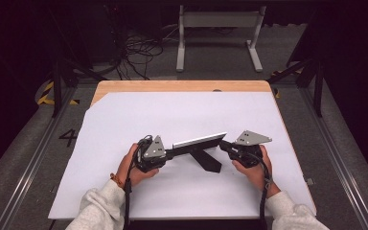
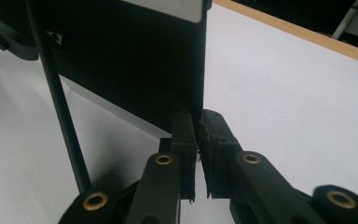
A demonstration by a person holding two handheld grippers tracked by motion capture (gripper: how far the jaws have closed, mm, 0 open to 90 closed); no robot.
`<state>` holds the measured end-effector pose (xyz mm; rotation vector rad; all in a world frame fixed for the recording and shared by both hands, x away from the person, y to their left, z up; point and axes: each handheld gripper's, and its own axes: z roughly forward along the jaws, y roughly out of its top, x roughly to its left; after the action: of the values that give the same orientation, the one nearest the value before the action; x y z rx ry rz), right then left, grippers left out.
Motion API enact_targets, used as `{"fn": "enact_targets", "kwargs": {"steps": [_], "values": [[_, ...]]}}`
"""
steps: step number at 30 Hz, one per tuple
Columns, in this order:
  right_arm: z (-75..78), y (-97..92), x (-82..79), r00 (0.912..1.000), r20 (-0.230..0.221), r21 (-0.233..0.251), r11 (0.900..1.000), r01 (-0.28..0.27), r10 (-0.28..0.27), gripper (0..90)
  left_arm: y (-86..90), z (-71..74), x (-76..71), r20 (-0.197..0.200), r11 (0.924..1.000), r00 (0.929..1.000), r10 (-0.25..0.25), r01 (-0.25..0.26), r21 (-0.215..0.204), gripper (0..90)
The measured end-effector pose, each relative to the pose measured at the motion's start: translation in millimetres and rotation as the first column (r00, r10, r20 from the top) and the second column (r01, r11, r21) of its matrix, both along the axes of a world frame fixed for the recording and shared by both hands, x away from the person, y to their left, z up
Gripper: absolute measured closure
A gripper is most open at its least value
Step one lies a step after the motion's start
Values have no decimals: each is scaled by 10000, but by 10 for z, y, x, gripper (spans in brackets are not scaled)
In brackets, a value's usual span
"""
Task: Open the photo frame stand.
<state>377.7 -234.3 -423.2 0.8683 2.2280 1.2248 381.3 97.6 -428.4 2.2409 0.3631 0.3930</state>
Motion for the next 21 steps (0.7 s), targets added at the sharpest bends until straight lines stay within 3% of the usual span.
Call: {"fn": "enact_targets", "kwargs": {"steps": [5,11,15,18,20,21], "values": [[17,-3,6,9998,-127,-16,9999,146,-146,825,9,-4,-20,-97,10000,10000,9,-10,-88,825],[65,-58,-78,9998,-179,123,9999,-86,88,834,19,-12,-8,-139,9998,9999,-81,79,-179,824],[87,-100,-158,9971,-359,454,9969,-650,666,820,20,-19,-13,-71,9999,9999,-70,69,-158,824],[78,-71,-266,9878,-628,321,9896,-1405,1423,787,19,-18,-11,-81,9999,9999,-82,81,-107,826],[75,-61,-279,9868,-650,289,9888,-1464,1481,796,17,-17,-8,-56,9999,9999,-111,110,-101,827],[72,-38,-292,9791,-864,364,9827,-1816,1842,799,18,-19,-11,-90,9999,9999,-75,74,-111,827]]}}
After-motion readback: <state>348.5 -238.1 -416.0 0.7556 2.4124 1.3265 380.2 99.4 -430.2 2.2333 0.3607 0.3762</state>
